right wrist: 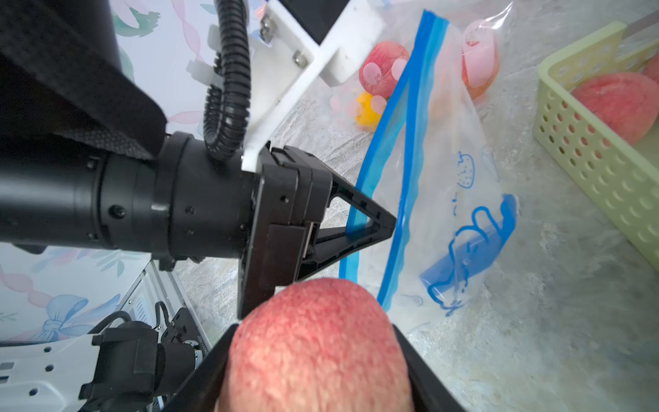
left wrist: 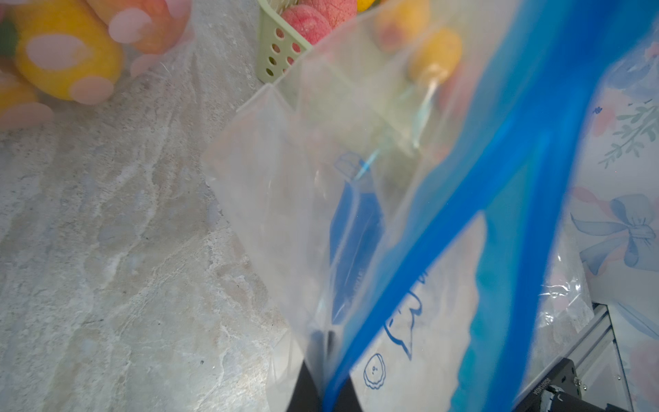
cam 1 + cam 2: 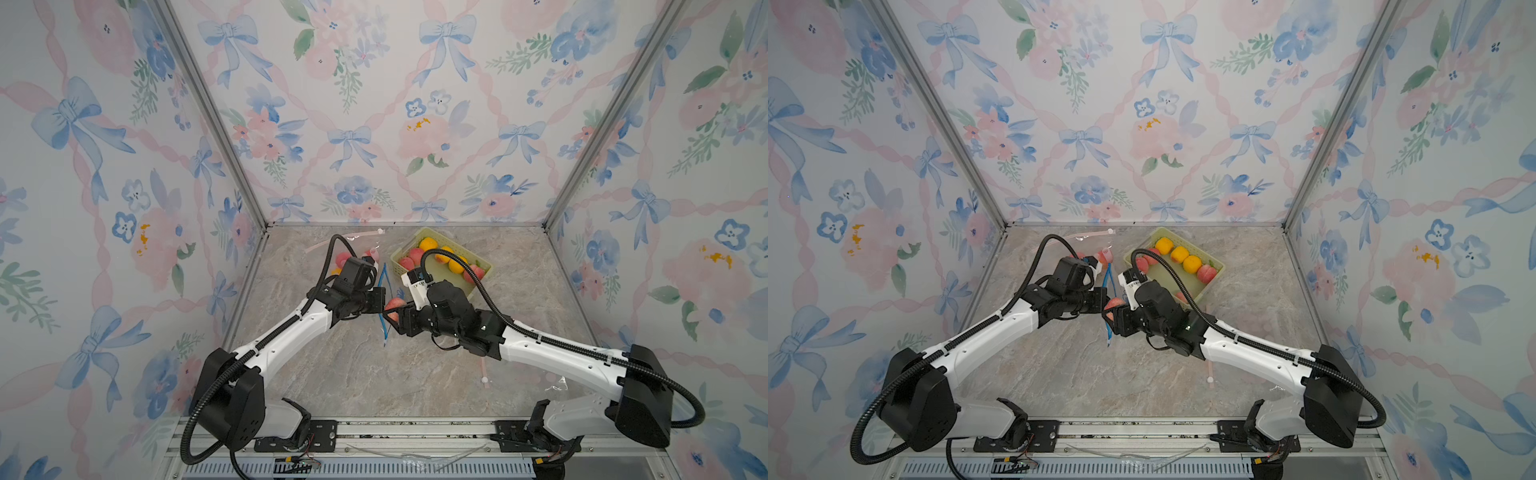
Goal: Place the peach in a zip-top bag and seal the zipper
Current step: Place the peach in the zipper food storage bag.
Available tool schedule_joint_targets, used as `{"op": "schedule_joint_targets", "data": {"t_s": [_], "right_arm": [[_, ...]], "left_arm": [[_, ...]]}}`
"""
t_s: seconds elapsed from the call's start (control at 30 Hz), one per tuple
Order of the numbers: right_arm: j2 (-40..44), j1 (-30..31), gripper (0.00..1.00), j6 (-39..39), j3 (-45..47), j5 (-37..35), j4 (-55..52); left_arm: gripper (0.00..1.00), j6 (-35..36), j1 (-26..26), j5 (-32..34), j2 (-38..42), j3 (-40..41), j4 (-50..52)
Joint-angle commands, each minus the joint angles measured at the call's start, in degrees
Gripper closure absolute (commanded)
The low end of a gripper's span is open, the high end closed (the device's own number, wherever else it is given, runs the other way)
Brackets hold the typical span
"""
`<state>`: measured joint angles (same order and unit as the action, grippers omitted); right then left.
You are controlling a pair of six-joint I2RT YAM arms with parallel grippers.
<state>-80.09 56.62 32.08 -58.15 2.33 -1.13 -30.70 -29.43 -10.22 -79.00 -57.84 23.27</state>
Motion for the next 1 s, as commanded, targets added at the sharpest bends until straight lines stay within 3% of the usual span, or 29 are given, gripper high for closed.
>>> {"op": "schedule_joint_targets", "data": {"t_s": [0.0,0.37,0.57,0.73,0.97], "right_arm": [[-2.28,2.44,0.48,-0.56,0.59,0.17,3.88],[-6.91,3.78,0.48,-0.56,0.19,-1.85,4.96],[-5.64,0.97,0.50,3.26,2.68,-3.86,6.98],[-5.77,-1.20,0.51,6.29,1.12,-8.84,0.11],[-5.86,-4.47,0.51,8.41,0.98,-9.03,-2.21]], "left_arm": [[1.00,-2.76,0.93,-4.23,-0.02,0.76,-3.74],[1.00,-3.96,1.31,-7.61,0.32,2.33,-5.42],[1.00,-3.19,1.30,-9.36,1.47,4.61,-5.29],[1.00,-2.99,-0.28,-12.05,1.25,4.76,-5.26],[1.00,-3.13,-2.30,-14.39,0.03,3.92,-5.21]]}}
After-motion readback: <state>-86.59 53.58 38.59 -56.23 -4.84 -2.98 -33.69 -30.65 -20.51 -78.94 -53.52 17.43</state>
